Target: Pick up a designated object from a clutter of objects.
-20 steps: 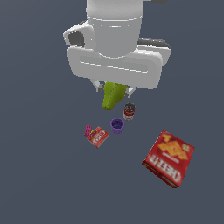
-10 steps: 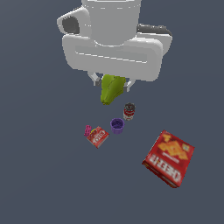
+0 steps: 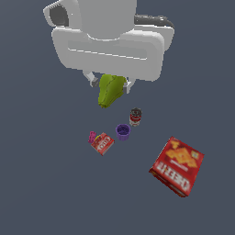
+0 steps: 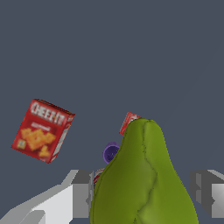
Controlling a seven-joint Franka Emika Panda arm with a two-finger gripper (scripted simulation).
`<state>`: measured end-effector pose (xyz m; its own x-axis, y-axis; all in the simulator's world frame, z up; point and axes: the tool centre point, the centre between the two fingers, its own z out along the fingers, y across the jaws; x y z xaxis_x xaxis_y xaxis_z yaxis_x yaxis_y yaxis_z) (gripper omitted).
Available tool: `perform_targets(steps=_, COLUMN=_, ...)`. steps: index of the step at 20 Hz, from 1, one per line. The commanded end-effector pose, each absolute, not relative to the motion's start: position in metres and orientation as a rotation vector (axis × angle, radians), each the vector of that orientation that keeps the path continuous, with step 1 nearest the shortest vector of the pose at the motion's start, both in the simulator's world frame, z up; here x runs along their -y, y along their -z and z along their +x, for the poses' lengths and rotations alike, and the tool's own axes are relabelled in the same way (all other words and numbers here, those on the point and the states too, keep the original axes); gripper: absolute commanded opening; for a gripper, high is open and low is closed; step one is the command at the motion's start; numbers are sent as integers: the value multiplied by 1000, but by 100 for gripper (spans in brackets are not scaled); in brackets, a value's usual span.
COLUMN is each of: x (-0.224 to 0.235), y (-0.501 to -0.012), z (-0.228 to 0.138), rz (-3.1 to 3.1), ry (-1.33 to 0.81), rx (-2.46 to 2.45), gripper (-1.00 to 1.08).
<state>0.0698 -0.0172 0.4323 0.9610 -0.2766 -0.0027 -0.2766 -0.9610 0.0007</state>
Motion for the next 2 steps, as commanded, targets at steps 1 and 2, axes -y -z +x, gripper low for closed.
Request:
perform_targets(steps=1, x=20, y=-436, z=71, rz=3111, ry=1, rx=438, gripper=-100)
perform_targets(steps=2, x=20, y=-436, z=71, rz=3111, ry=1, rx=438, gripper=-100)
